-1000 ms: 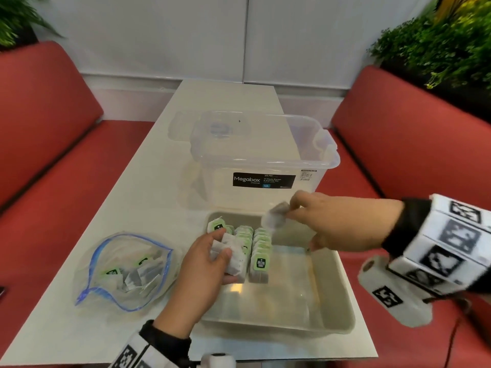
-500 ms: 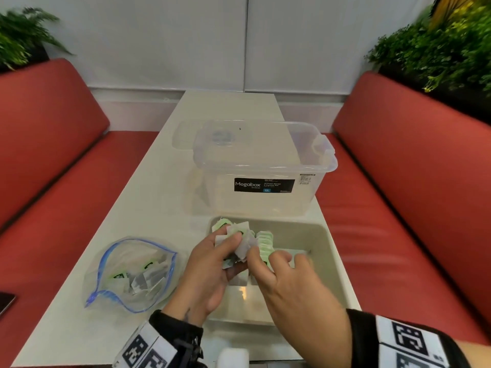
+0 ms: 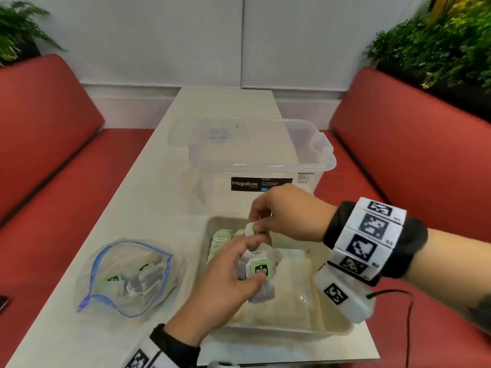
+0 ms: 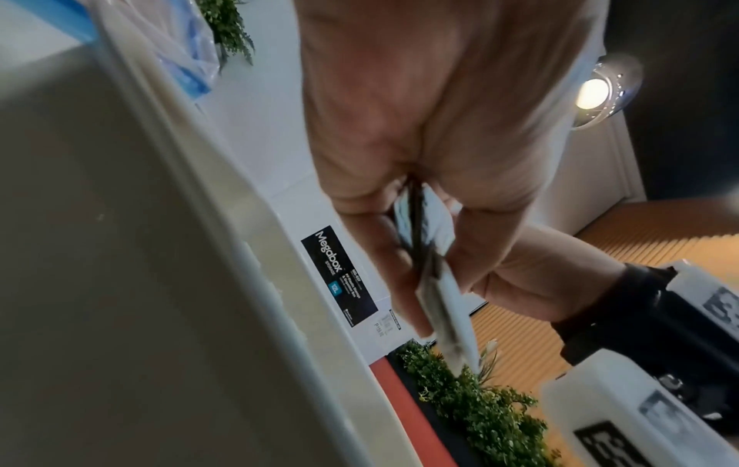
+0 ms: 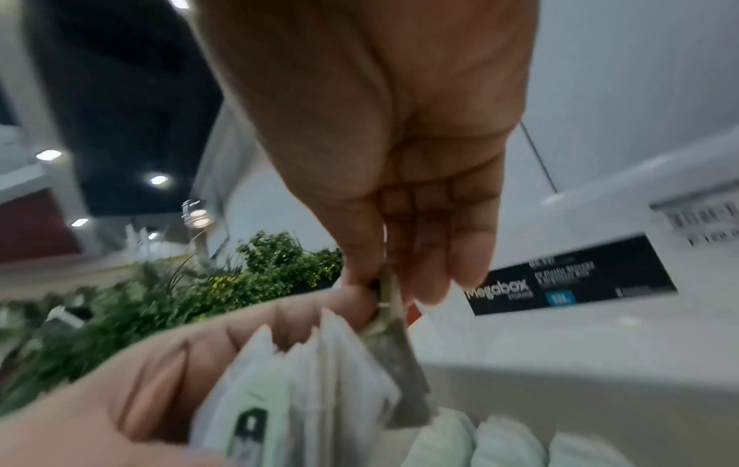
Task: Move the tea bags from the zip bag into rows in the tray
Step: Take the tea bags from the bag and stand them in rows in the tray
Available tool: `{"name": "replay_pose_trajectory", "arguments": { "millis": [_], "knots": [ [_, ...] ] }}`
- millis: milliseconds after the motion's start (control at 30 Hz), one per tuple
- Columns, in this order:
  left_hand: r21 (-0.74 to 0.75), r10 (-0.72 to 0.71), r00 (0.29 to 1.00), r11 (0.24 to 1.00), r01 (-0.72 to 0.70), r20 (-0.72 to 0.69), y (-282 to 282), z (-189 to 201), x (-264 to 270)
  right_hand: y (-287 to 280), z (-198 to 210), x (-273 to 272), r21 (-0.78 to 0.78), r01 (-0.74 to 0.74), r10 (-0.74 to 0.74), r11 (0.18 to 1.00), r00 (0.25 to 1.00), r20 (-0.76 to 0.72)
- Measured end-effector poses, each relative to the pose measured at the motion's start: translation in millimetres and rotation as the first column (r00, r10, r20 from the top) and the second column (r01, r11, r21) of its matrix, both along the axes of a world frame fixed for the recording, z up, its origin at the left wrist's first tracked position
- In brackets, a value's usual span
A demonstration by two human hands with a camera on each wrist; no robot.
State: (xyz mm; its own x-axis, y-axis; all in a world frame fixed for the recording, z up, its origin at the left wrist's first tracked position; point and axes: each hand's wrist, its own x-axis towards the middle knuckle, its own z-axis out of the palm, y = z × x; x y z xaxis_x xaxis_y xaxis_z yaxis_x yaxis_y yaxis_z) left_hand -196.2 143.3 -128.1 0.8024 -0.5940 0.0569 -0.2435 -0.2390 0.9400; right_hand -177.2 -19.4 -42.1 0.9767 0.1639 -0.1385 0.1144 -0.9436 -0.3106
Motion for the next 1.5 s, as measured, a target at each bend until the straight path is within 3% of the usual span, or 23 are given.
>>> {"name": "replay_pose_trajectory", "arguments": {
  "millis": [167,300,400,667,867,1100,1500],
  "knots": [
    [-0.035,0.080,0.996,0.996,-0.081,-0.025,7,-15,5,-22,-4,13,-0.004,0.060,-0.060,0.998,0.996,-0.064],
    [-0.046,0.107,0.994,0.993,-0.108,-0.035,16,-23,10,-44,-20,26,-0.278,0.051,-0.082,0.959,0.991,-0.104],
    [-0.025,0.118,0.992,0.993,-0.120,-0.043,17,-29,10,-52,-37,37,-0.372,0.050,-0.104,0.927,0.987,-0.126],
    [0.000,0.112,0.993,0.994,-0.112,-0.039,17,-33,10,-54,-63,50,-0.478,-0.024,-0.065,0.878,0.983,-0.171],
    [0.016,0.109,0.994,0.994,-0.109,-0.026,18,-32,9,-57,-78,55,-0.490,0.010,-0.102,0.872,0.982,-0.162],
    [0.016,0.108,0.993,0.994,-0.108,-0.043,17,-33,8,-52,-80,65,-0.614,-0.063,-0.075,0.786,0.978,-0.196],
    [0.052,0.093,0.995,0.994,-0.091,-0.031,18,-31,10,-41,-88,89,-0.686,-0.148,-0.139,0.712,0.929,-0.344]
  ]
}}
